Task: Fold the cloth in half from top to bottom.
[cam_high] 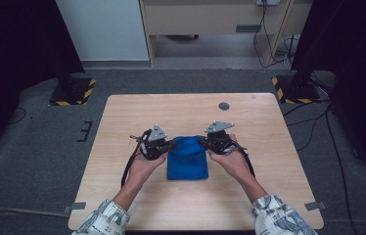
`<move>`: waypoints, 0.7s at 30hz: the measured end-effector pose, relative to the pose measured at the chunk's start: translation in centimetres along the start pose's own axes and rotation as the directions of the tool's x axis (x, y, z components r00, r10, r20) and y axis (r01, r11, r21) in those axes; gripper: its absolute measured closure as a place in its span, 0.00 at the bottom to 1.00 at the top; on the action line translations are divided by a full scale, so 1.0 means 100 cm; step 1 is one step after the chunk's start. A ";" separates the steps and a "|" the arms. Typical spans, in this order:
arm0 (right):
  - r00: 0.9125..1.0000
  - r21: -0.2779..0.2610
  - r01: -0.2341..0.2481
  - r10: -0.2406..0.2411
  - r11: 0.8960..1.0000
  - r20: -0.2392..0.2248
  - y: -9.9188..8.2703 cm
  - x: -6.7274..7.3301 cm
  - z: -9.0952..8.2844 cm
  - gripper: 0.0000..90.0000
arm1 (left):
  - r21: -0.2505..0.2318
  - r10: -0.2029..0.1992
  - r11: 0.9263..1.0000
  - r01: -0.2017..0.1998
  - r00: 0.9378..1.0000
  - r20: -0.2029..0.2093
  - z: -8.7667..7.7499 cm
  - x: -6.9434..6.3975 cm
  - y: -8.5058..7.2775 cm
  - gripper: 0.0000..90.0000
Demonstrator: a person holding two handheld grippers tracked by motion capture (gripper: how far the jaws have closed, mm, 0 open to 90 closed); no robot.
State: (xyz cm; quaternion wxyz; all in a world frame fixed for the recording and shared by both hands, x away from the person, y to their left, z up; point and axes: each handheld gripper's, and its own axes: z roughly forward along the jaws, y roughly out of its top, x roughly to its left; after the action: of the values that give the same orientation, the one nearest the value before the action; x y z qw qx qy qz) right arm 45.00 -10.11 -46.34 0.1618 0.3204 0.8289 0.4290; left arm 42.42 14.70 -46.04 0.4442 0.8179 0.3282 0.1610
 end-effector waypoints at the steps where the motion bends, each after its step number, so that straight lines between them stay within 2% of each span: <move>1: 1.000 -0.001 0.004 -0.004 1.000 -0.001 -0.001 0.001 -0.001 0.96 | -0.002 -0.001 1.000 0.001 1.000 0.001 -0.001 -0.001 -0.001 0.95; 9: 1.000 0.001 0.023 -0.023 1.000 -0.016 -0.012 0.011 -0.005 0.95 | 0.005 0.000 1.000 0.000 1.000 0.022 -0.005 -0.007 -0.013 0.95; 21: 0.999 -0.004 0.022 -0.022 1.000 -0.036 -0.025 0.020 -0.009 0.94 | 0.014 -0.005 1.000 0.004 0.999 0.034 -0.006 -0.013 -0.024 0.94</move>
State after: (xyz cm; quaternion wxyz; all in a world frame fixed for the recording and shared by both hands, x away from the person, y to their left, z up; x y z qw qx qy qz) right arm 42.10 -10.39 -47.82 0.1521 0.3033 0.8343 0.4345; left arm 40.22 15.15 -47.70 0.4445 0.8229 0.3234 0.1436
